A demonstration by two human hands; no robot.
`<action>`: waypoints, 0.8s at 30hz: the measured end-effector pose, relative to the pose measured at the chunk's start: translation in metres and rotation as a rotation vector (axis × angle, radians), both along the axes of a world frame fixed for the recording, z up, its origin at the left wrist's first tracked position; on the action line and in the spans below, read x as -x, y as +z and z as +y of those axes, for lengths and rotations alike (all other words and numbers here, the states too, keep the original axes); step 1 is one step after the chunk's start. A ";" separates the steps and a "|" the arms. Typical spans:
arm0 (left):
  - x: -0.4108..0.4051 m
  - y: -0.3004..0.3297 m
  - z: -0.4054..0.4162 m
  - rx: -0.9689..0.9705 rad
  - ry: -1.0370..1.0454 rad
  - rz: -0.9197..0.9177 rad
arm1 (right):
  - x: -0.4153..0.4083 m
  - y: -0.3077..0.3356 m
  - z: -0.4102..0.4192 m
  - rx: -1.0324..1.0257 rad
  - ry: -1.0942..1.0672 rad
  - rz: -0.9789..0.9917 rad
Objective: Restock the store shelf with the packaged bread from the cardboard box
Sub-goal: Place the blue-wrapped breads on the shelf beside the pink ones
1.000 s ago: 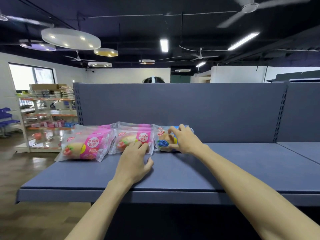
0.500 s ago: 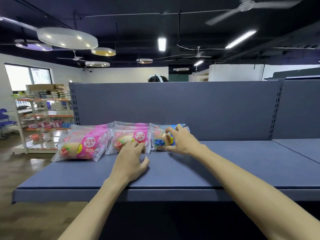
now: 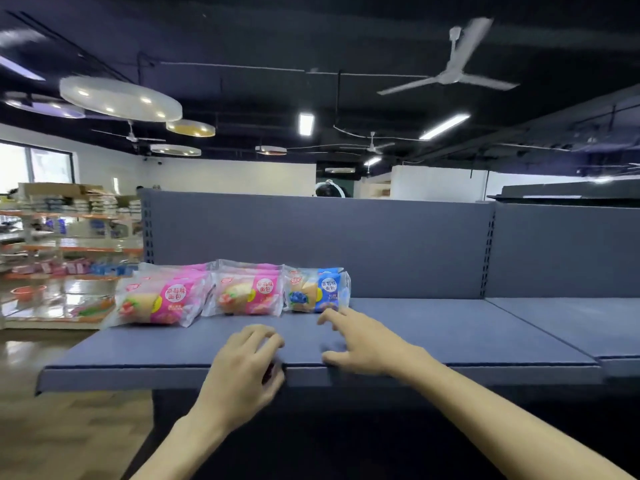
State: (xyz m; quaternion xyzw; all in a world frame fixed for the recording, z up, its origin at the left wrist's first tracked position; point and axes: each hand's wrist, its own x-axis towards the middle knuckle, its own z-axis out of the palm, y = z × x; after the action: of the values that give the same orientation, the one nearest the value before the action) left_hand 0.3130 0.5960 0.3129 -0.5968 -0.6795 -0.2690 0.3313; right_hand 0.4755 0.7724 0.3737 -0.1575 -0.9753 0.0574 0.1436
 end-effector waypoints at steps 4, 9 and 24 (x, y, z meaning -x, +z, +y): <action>-0.008 -0.017 -0.039 0.080 0.010 0.068 | -0.015 -0.010 -0.044 -0.040 0.048 0.076; -0.013 -0.065 -0.097 0.234 0.029 -0.030 | -0.040 -0.080 -0.096 0.211 0.102 0.155; -0.044 -0.289 -0.167 1.098 0.189 -0.476 | -0.075 -0.355 -0.165 0.635 -0.168 -0.466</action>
State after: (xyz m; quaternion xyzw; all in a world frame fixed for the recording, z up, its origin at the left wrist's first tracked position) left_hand 0.3572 0.4294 0.0241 -0.5411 -0.8245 0.0255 -0.1636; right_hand 0.5508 0.6074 0.0185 -0.2822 -0.8992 0.3069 -0.1330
